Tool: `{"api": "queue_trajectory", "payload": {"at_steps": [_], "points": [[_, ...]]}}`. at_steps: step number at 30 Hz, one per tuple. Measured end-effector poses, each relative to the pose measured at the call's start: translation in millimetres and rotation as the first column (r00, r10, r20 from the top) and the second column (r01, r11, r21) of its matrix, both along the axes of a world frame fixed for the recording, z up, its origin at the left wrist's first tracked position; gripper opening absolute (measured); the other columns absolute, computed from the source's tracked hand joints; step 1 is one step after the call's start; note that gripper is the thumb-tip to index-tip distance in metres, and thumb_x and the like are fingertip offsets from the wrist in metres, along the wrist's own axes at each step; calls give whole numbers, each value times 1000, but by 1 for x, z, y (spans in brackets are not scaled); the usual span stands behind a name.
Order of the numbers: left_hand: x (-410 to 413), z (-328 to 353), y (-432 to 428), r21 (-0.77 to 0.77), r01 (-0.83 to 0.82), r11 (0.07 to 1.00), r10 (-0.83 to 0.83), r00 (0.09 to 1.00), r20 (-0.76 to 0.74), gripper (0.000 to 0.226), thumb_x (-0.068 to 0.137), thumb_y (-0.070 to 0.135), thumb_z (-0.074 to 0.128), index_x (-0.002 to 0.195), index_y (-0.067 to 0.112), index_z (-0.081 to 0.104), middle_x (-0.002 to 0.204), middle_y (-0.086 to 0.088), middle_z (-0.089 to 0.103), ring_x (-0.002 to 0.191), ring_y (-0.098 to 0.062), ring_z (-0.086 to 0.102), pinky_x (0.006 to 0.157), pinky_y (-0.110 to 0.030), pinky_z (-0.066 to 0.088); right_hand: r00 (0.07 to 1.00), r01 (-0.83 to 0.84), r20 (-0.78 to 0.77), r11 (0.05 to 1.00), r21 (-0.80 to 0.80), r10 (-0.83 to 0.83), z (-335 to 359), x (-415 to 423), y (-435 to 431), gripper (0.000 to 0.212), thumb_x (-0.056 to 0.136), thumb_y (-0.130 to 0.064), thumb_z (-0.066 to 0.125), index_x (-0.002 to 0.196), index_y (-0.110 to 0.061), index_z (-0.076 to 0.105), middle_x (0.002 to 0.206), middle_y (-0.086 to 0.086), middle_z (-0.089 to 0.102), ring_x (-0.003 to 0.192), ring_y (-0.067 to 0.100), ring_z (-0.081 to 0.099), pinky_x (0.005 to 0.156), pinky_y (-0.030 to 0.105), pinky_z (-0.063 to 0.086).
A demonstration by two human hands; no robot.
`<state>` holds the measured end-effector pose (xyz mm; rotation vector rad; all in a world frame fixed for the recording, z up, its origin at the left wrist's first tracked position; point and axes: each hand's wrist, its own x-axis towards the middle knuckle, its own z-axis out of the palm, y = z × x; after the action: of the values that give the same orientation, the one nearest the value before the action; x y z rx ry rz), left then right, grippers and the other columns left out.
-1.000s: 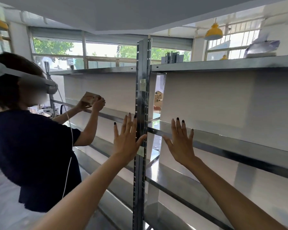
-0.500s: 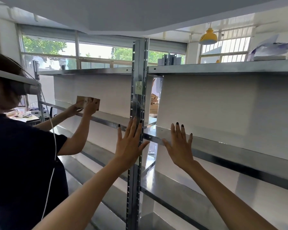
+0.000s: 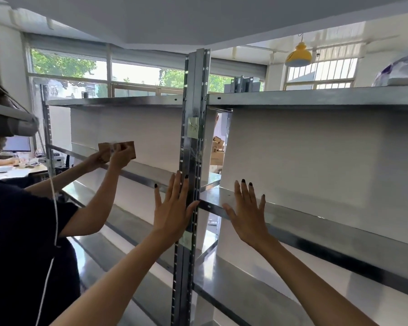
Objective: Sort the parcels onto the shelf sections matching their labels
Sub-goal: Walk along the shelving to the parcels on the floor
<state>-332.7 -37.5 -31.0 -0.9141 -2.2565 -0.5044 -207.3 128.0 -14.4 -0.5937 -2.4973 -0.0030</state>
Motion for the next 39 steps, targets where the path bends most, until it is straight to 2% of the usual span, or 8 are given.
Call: {"api": "queue_trajectory", "payload": {"at_steps": [3, 6, 10, 19, 26, 32, 35, 39], "points": [[-21, 9, -5, 3, -17, 1000, 17, 1000, 0, 70, 89, 64, 4, 145, 30, -23, 158, 0, -20, 146, -20, -18, 115, -53, -8, 997, -25, -70, 998, -57, 21, 3, -12, 11, 75, 88, -60, 16, 150, -26, -10, 159, 1, -16, 148, 22, -10, 117, 50, -3], [-34, 19, -13, -2, -32, 999, 32, 998, 46, 68, 94, 56, 8, 147, 23, -16, 157, -1, -22, 145, -19, -21, 117, -55, -6, 996, -19, -84, 997, -74, 13, 4, -22, 14, 73, 91, -58, 22, 149, -27, -10, 158, 0, -18, 147, 21, -10, 117, 51, -2], [-44, 21, -15, 41, -10, 999, 6, 996, 89, 62, 99, 46, 13, 150, 20, -10, 158, -2, -20, 145, -20, -20, 116, -57, -6, 997, -17, -83, 994, -108, 8, 4, -35, 11, 72, 93, -56, 22, 150, -26, -11, 159, 1, -17, 147, 22, -10, 118, 54, -1], [-69, 15, -44, -2, 54, 999, -53, 995, 83, 60, 102, 39, 23, 151, 20, -5, 159, -3, -16, 147, -20, -15, 117, -58, 4, 999, 23, -47, 997, -67, -26, -6, -48, -4, 68, 94, -57, 21, 150, -32, -8, 160, 3, -10, 148, 25, -8, 116, 55, -1], [-70, 5, -45, -42, 119, 992, -113, 987, 113, 61, 98, 42, 14, 151, 20, -8, 159, -3, -19, 146, -19, -18, 117, -56, 0, 996, 84, -31, 994, -68, -87, -17, -40, -14, 70, 92, -59, 18, 150, -31, -9, 160, 2, -8, 148, 24, -8, 115, 54, -2], [-59, 8, -21, -50, 193, 980, -191, 980, 50, 62, 99, 47, 14, 151, 22, -7, 159, -3, -18, 145, -19, -19, 115, -51, -6, 988, 141, -62, 988, -66, -145, -15, -22, -17, 71, 93, -58, 20, 150, -26, -9, 160, 3, -9, 148, 22, -9, 116, 54, -3], [-47, 5, 6, -54, 261, 964, -260, 965, 26, 66, 95, 50, 9, 152, 20, -6, 159, -5, -17, 146, -21, -17, 116, -52, -3, 974, 197, -85, 971, -135, -210, -18, -6, -17, 70, 93, -58, 20, 150, -28, -9, 160, 3, -10, 148, 21, -9, 116, 52, -5], [-19, -11, 46, -37, 363, 931, -360, 930, 68, 71, 89, 54, 7, 150, 20, -7, 159, -6, -15, 147, -23, -13, 117, -56, 2, 956, 276, -71, 954, -121, -286, -23, 18, -14, 69, 94, -57, 19, 150, -29, -9, 160, 2, -10, 147, 21, -10, 116, 53, -5]]}}
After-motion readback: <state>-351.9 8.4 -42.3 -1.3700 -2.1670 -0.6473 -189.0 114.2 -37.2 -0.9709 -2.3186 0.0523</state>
